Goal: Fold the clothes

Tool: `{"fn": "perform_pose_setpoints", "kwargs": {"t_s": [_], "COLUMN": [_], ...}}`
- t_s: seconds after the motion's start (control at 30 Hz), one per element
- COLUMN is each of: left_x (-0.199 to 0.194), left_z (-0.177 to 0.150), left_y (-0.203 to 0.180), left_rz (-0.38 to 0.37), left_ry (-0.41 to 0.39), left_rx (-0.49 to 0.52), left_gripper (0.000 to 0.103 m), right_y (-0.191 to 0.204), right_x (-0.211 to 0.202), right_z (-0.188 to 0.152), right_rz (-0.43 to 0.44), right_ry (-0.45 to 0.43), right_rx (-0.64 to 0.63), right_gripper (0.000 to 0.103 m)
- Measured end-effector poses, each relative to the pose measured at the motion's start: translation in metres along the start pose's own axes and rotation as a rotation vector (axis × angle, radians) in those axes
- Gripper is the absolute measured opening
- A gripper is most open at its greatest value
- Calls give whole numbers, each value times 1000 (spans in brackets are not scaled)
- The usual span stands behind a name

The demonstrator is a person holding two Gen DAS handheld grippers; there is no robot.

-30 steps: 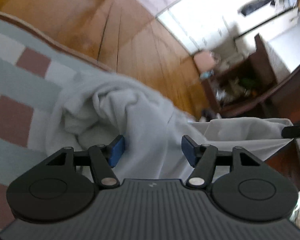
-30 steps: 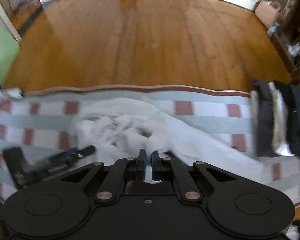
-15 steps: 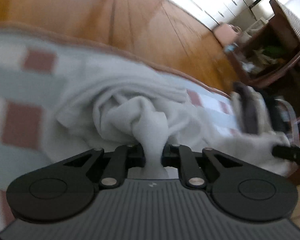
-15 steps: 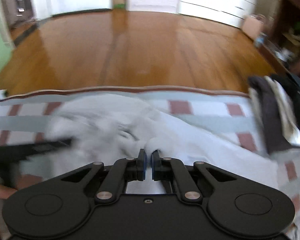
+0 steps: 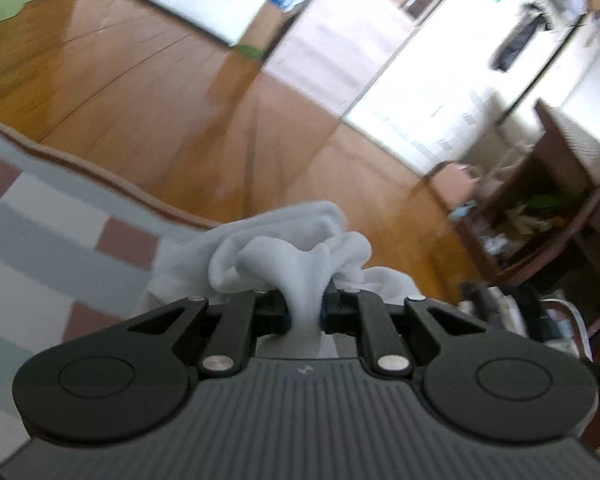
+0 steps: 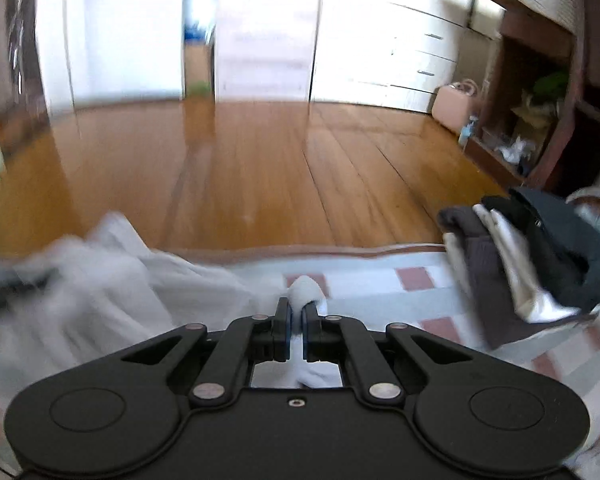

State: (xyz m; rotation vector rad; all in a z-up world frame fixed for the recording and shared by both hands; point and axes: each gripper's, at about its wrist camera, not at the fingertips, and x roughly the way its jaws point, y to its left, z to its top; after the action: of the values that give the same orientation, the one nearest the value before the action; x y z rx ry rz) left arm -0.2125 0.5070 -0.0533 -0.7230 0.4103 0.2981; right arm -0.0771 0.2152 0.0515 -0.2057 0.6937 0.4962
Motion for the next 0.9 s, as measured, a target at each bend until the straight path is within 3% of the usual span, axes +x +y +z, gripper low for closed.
{"fn": "perform_pose_setpoints", "kwargs": {"t_s": [0.13,0.23,0.37,0.43,0.57,0.67,0.77,0.83,0.9], "left_x": [9,8,6,5,5,4,7,12,20], "left_z": [4,12,17,18,19,20,13,3,-19], "left_y": [-10,-2,12,13,16,18,27,30,40], "left_rz": [39,-12,-81,-102,-143,-174,-238,-234,-206], "left_ry": [8,-13,-42,-49,-64,-75,-6,129,285], "left_rx": [51,1,-66,-60,-49,-40,-82,-107,-237], "left_gripper": [11,11,11,11,12,13,15,15,16], "right_y": [-9,-8,-1,-4,-13,-38,-69,-91,-111], "right_x": [-18,-24,-52,-65,-70,-61,-50,-39,-23], "right_z": [29,58,90,98,91,67,35,3,-34], "right_rz": [91,128,184,233,279,278,270,223,181], "right_ry": [-27,-18,-121,-144,-182,-173,-133,-69,0], "right_rx": [98,103,52,91,160,199,238,248,245], "right_gripper": [5,5,5,5,5,5,5,5,5]}}
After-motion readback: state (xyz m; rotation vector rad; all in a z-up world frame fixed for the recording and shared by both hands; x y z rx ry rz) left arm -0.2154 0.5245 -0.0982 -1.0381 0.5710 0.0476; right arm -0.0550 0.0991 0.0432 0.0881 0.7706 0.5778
